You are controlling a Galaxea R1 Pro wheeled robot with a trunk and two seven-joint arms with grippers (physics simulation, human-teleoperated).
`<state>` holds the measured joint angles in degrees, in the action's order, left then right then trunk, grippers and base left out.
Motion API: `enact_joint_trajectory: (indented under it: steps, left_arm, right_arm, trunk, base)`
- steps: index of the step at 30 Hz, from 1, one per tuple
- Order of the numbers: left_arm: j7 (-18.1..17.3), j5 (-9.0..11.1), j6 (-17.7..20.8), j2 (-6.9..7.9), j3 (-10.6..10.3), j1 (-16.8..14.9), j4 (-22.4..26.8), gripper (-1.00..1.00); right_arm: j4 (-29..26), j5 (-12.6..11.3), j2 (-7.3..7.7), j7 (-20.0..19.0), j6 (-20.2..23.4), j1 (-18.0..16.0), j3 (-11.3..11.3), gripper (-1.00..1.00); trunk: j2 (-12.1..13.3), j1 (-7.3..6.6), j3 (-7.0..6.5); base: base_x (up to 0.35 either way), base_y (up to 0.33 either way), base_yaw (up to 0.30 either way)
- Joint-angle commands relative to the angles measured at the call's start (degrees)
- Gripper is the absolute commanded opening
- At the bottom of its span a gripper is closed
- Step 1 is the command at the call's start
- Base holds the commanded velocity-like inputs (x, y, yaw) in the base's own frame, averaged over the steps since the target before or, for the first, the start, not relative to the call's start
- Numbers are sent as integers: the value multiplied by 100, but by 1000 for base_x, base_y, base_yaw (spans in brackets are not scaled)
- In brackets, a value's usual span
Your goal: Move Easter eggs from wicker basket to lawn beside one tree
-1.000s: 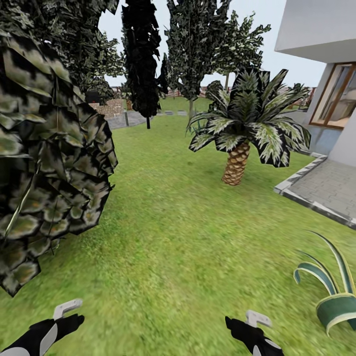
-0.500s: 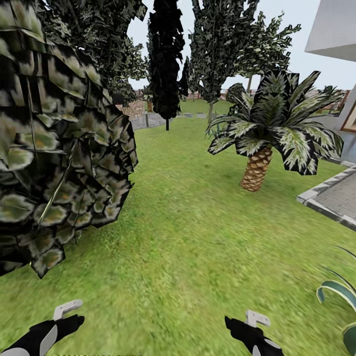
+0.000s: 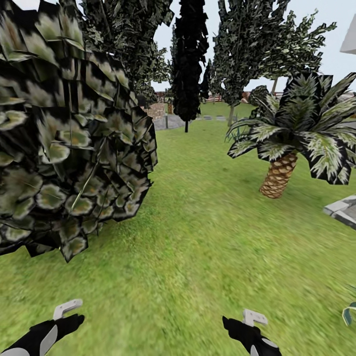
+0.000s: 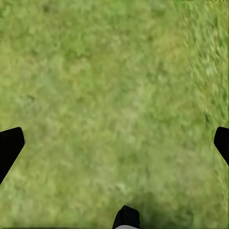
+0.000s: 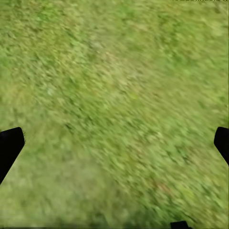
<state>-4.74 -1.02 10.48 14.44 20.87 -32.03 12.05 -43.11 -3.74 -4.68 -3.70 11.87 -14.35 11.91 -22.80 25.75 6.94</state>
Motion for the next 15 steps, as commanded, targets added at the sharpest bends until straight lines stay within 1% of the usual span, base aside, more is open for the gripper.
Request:
enact_joint_trajectory:
  steps: [1, 12, 15]
  left_arm:
    - [-27, -12, 36, -2, 40, -5, 8, 100]
    - [-27, -14, 33, -2, 40, -5, 8, 100]
    - [-27, -19, 33, -2, 40, -5, 8, 100]
  right_arm:
    - [-13, -39, -7, -34, 35, -2, 29, 100]
    - [-13, -39, -7, -34, 43, -6, 19, 100]
    - [-13, -39, -7, -34, 43, -5, -57, 100]
  trunk:
    - [-12, 3, 8]
    - [-12, 3, -43]
    - [-12, 3, -57]
  base:
    - [-12, 0, 258]
    - [-2, 0, 258]
    - [0, 0, 258]
